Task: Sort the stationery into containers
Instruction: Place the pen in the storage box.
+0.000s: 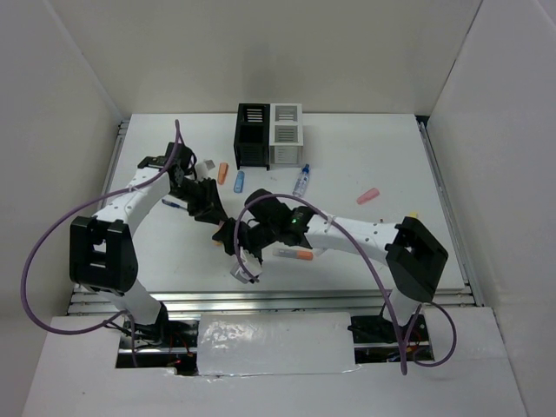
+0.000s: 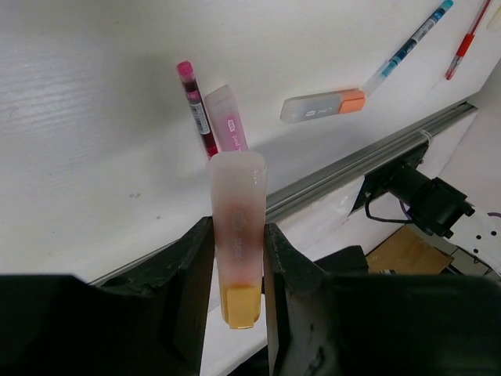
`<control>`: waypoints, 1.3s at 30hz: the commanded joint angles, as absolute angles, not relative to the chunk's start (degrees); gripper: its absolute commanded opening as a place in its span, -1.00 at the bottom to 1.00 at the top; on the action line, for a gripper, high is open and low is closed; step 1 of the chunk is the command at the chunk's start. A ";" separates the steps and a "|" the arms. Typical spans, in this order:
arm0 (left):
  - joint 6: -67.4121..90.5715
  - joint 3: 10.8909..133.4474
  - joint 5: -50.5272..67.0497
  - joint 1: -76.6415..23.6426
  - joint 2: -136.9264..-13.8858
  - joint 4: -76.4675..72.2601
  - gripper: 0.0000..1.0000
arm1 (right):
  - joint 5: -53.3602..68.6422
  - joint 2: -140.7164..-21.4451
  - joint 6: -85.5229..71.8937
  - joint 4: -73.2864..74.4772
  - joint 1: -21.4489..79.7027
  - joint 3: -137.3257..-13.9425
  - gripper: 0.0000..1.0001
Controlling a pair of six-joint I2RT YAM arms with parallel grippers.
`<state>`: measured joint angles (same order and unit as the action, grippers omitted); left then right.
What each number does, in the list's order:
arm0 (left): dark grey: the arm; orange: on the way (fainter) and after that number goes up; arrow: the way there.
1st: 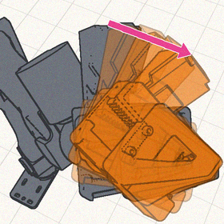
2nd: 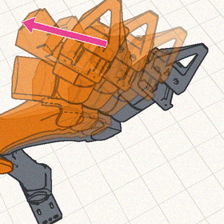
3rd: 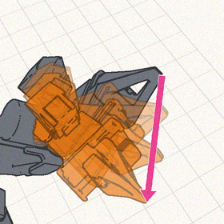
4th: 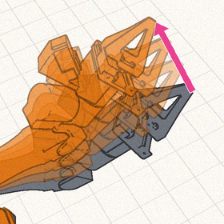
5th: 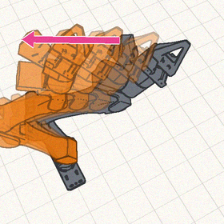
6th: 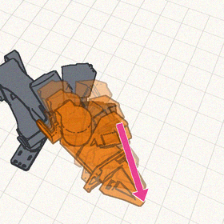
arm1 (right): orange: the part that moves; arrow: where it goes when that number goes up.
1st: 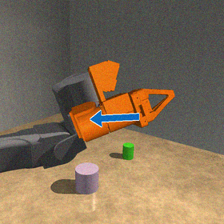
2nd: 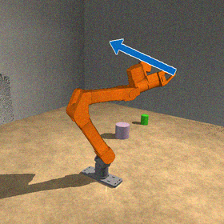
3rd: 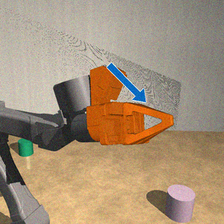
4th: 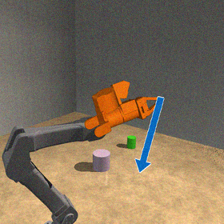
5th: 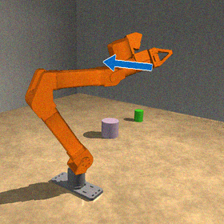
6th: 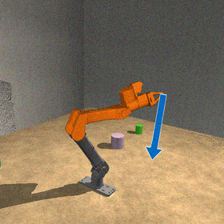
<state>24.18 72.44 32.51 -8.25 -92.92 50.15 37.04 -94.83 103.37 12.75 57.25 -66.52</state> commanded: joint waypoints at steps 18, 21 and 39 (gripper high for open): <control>25.93 71.72 34.54 -9.05 -91.06 48.78 -0.94 | 32.35 -100.02 107.05 9.50 57.66 -69.79 -0.27; 26.01 71.28 34.72 -9.05 -90.62 48.61 -0.95 | 31.12 -100.55 106.96 7.83 57.57 -69.43 -0.32; 26.46 70.13 36.55 6.73 -83.85 41.93 0.99 | 35.15 -90.97 84.09 2.12 56.17 -66.00 -1.00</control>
